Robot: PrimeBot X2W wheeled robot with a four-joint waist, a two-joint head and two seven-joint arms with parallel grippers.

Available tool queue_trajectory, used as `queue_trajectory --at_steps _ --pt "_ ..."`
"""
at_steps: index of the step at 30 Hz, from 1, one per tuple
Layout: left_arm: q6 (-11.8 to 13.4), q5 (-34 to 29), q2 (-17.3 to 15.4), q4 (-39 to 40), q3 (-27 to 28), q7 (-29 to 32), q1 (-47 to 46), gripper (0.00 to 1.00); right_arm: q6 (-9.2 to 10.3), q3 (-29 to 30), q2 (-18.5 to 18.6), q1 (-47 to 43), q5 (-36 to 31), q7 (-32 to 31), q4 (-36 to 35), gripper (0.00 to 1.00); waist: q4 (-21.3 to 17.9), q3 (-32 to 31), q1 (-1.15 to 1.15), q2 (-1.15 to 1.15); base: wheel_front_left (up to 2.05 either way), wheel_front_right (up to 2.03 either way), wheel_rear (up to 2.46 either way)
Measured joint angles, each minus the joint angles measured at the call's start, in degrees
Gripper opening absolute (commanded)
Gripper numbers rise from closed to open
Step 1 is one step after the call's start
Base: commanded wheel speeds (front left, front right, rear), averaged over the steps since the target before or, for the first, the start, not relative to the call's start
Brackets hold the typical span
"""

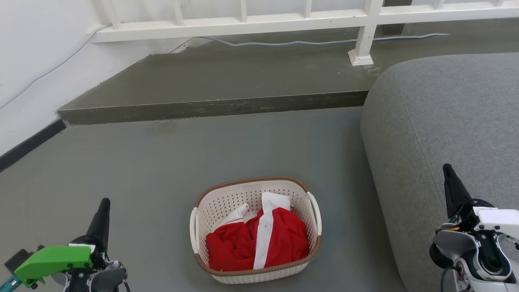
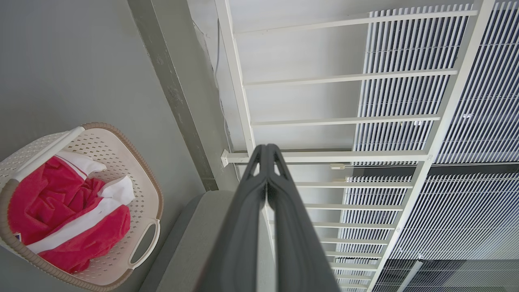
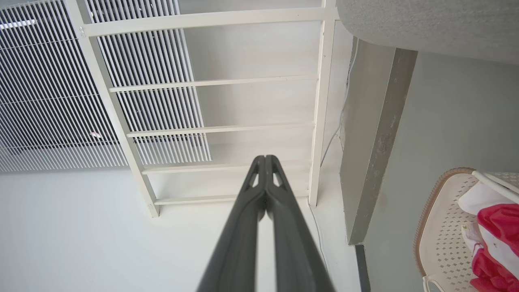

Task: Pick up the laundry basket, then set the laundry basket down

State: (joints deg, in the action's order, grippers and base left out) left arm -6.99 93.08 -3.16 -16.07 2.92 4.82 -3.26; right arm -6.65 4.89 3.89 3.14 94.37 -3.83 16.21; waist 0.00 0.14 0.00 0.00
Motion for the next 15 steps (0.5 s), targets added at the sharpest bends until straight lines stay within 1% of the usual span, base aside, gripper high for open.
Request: queue_trajectory --at_steps 15 --pt "-0.01 0.0 0.01 0.03 0.04 0.01 0.0 0.0 0.0 0.07 -0.02 0.01 0.0 -0.01 0.0 0.0 0.0 0.01 0.0 0.0 0.0 0.0 0.0"
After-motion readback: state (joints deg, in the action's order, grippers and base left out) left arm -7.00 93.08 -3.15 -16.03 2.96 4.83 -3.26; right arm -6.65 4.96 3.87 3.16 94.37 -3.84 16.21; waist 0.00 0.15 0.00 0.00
